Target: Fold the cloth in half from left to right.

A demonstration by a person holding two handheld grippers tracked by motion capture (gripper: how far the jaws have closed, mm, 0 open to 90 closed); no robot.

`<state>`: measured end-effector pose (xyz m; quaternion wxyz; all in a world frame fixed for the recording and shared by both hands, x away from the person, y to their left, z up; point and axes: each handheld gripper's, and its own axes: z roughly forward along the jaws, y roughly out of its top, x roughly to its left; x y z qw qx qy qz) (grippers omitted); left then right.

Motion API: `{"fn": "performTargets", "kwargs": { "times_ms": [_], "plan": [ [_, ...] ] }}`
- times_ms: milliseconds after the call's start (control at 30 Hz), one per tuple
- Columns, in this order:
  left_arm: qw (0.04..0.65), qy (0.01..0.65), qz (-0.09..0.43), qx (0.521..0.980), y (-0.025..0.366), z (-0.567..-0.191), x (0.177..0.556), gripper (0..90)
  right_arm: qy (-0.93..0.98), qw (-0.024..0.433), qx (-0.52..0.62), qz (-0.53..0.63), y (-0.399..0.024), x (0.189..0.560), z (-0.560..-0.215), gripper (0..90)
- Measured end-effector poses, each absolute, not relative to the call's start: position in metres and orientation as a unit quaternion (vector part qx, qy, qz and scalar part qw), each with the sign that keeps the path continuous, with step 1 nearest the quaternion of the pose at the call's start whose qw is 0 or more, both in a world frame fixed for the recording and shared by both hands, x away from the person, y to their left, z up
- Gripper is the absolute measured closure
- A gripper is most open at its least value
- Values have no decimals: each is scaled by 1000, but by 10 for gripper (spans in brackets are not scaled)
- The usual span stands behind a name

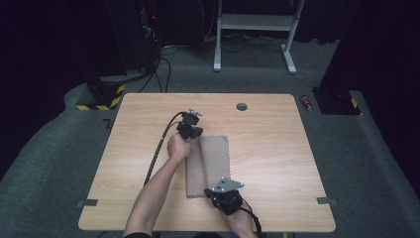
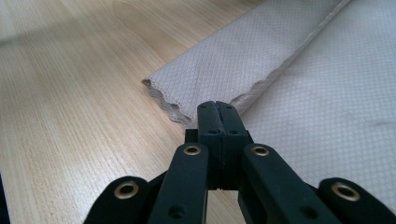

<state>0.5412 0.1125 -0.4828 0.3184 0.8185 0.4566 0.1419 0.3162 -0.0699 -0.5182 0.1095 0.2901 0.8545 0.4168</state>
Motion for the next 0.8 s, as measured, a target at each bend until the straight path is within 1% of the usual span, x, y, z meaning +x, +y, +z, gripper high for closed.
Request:
{"fn": "performTargets", "kwargs": {
  "times_ms": [367,800],
  "plan": [
    [318,450,139,823,100,-484,544,897,846,113,306,421,-85,315,-518,900],
    [321,425,137,835,75,-480,547,896,840,118,323,419,-102,312,-518,899]
  ]
}}
